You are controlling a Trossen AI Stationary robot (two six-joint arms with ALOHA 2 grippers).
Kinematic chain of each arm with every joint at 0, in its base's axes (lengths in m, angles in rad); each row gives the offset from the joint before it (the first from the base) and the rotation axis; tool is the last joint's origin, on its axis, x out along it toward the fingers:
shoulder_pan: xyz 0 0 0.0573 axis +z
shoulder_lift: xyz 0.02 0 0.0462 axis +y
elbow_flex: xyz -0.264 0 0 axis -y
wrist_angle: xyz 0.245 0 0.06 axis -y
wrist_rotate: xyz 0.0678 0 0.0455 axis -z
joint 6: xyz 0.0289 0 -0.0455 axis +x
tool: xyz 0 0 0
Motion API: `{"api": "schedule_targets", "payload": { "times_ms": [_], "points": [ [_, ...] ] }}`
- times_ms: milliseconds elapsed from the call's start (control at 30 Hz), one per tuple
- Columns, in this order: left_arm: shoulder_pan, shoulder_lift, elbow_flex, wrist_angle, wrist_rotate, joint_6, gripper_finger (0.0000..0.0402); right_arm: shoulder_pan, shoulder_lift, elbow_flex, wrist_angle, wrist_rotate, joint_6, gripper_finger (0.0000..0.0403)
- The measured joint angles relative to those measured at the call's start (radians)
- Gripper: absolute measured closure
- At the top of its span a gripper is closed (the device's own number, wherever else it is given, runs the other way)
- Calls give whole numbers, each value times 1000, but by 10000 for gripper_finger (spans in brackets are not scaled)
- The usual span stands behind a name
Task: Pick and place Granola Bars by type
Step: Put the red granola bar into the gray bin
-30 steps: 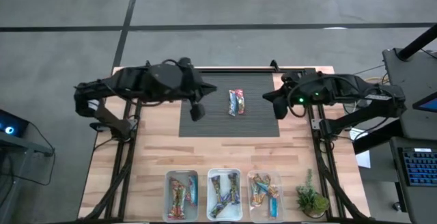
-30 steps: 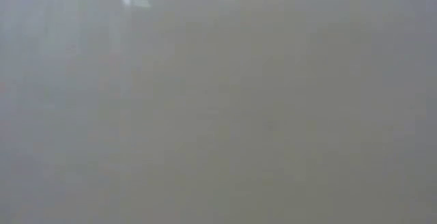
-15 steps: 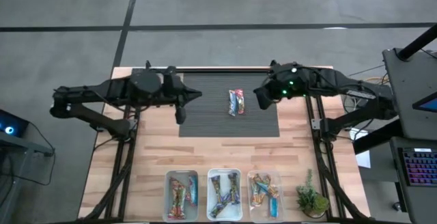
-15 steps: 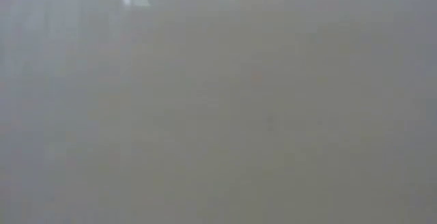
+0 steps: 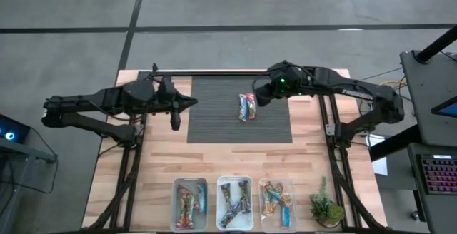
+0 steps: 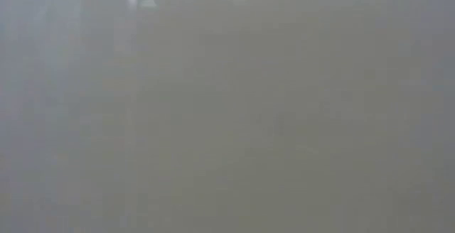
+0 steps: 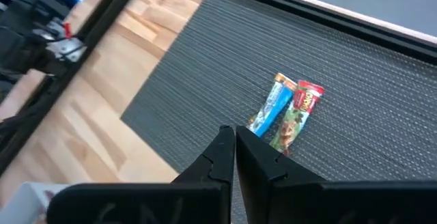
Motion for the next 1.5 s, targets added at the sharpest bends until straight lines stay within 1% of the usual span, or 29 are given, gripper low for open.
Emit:
{"api": "schedule_targets", "payload": {
  "times_ms": [133, 267, 433, 533, 633, 833, 1000, 1133, 1333, 1500],
  "points": [
    [0, -4, -5, 1, -12, -1, 401, -19, 53, 0, 4, 1, 1, 394],
    [0, -4, -5, 0, -59, -1, 401, -43, 114, 0, 8, 20, 114, 394],
    [2, -4, -5, -1, -115, -2, 401, -72, 190, 0, 10, 39, 148, 394],
    [7, -4, -5, -1, -116, 0, 401, -82, 229, 0, 10, 39, 157, 391],
    [14, -4, -5, -2, -116, 1, 401, -85, 261, 0, 10, 38, 156, 378],
    [23, -4, -5, -2, -116, 1, 401, -84, 299, 0, 10, 30, 151, 327],
    [25, -3, -5, -3, -116, 1, 401, -94, 319, 0, 10, 28, 155, 269],
    [29, -4, -7, -3, -115, 4, 401, -109, 323, 0, 6, 7, 169, 216],
    [45, -4, -34, -6, -115, -2, 401, -125, 323, 0, -10, 12, 203, 144],
    [48, -5, -60, -2, -114, -49, 402, -128, 323, -20, -11, 57, 234, 104]
  ]
}}
